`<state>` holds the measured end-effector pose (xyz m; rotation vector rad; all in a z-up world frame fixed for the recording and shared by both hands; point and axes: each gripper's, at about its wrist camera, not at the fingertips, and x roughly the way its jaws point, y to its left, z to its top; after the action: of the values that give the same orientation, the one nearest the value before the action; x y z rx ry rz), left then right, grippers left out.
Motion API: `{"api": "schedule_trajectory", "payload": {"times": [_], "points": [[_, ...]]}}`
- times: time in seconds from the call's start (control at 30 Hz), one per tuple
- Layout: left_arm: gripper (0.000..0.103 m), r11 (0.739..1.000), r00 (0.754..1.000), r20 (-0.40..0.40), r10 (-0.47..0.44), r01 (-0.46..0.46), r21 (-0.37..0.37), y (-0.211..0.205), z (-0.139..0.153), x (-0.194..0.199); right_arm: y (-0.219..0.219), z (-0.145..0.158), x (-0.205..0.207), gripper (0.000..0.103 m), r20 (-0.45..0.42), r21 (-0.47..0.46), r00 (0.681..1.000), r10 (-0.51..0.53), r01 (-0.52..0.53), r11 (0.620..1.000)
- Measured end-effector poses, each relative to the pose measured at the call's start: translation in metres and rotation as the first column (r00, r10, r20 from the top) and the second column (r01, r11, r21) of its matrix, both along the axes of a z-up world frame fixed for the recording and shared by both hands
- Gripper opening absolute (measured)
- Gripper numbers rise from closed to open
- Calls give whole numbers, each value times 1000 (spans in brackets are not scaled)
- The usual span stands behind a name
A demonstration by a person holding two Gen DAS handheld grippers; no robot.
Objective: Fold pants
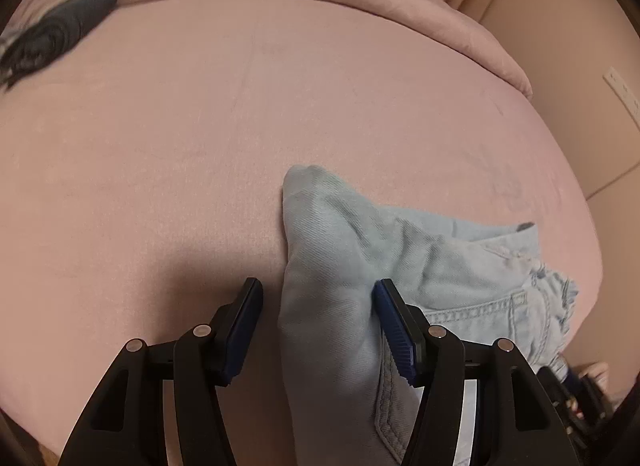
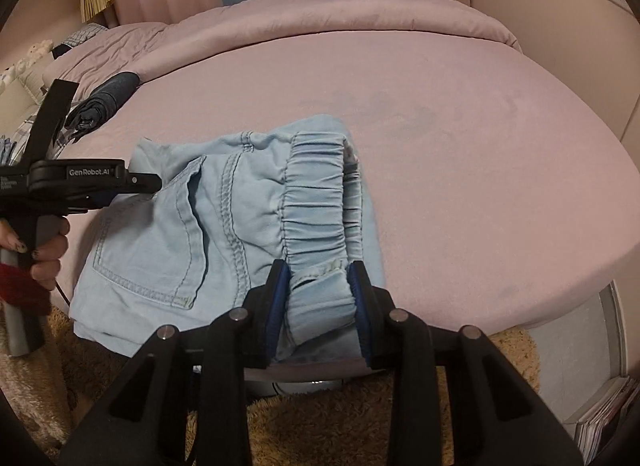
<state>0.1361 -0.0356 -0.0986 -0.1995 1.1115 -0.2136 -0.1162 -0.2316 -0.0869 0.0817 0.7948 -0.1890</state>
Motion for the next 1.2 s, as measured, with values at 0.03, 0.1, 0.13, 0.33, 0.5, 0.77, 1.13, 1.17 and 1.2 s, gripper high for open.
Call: {"api": "schedule_trajectory", "payload": {"times": [0.03, 0.1, 0.13, 0.33, 0.5, 0.77, 1.13, 1.17, 1.2], "points": [[61, 1000, 1000, 3, 4, -4, 6, -1, 1, -1, -1, 2, 3, 32, -2, 1, 1000, 2, -2, 1000], [61, 1000, 1000, 2, 15, -15, 5, -2, 7, -4, -3, 3, 3, 31, -3, 2, 1000, 3, -3, 1000], [61, 1000, 1000, 1, 20, -20, -1, -2, 9, -8, -3, 4, 3, 31, -2, 1, 1000, 3, -3, 1000], [60, 994, 996, 74, -48, 55, -94, 7, 41, -51, -11, 4, 0, 49, 3, 25, 1000, -26, 26, 999], [60, 990, 991, 2, -136, 136, -44, -4, 10, -80, -22, 3, -1, 56, 8, 85, 999, -38, 37, 996], [61, 996, 998, 7, -69, 69, -47, 0, 0, -101, -20, 3, -1, 59, 1, 86, 1000, -19, 19, 996], [61, 998, 999, 0, -42, 42, -41, 9, -2, -111, -4, 55, 19, 60, 112, 25, 987, 114, -118, 993], [61, 998, 999, 0, -42, 42, -37, 6, -1, -109, -1, 55, 26, 60, 108, 30, 984, 139, -143, 989], [61, 998, 999, 0, -42, 42, -35, 3, -1, -106, 3, 53, 36, 60, 99, 25, 981, 166, -169, 985]]}}
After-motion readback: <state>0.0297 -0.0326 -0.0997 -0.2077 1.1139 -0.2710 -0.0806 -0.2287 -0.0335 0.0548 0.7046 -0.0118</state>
